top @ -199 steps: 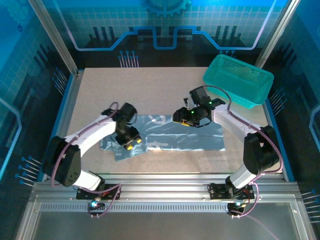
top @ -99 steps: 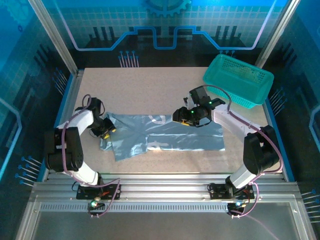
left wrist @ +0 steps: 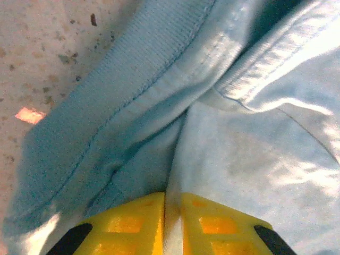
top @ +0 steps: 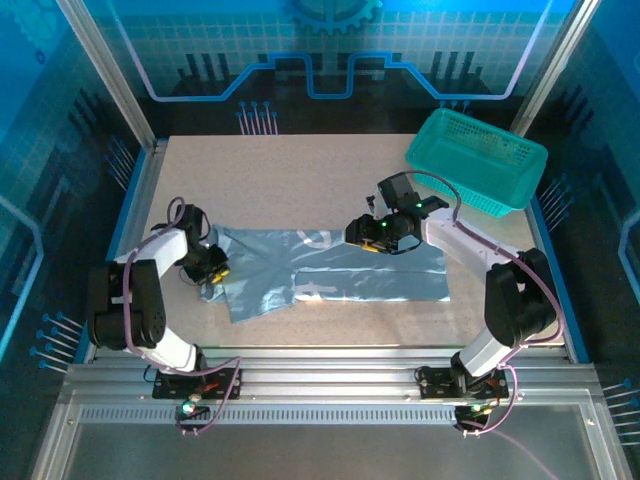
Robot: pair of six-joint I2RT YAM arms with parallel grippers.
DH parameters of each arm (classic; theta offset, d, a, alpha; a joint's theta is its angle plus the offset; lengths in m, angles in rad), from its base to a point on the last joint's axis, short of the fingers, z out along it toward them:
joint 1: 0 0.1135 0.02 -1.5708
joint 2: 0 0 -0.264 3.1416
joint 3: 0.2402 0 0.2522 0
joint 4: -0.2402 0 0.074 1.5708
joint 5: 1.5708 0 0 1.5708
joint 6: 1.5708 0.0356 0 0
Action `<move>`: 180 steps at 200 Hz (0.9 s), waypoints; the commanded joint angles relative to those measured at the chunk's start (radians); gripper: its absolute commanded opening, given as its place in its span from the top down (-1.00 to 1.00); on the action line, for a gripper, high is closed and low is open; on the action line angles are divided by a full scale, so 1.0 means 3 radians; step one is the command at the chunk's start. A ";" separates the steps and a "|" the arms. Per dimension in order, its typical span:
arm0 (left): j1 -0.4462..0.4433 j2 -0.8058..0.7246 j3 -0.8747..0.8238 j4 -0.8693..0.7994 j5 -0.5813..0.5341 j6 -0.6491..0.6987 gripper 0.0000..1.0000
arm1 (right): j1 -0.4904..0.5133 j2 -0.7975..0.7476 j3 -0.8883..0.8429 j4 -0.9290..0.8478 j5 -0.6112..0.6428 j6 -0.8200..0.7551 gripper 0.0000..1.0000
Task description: Fold and stack the t-shirts
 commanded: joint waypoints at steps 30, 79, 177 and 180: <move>-0.0016 -0.0122 -0.0013 0.0003 0.0096 -0.0053 0.83 | 0.0019 0.0052 0.0069 0.0023 -0.0038 -0.0005 -0.08; -0.0095 -0.0286 -0.0074 -0.0035 0.0097 -0.0123 1.00 | 0.0016 0.0057 0.0069 0.0010 -0.0039 -0.0021 -0.08; -0.0148 -0.0889 -0.0378 -0.0332 0.0022 -0.0513 1.00 | 0.0019 0.0085 0.0079 0.0025 -0.0065 -0.0027 -0.08; -0.0156 -0.0904 -0.0386 -0.0331 0.0014 -0.0526 1.00 | 0.0016 0.0088 0.0079 0.0023 -0.0068 -0.0026 -0.08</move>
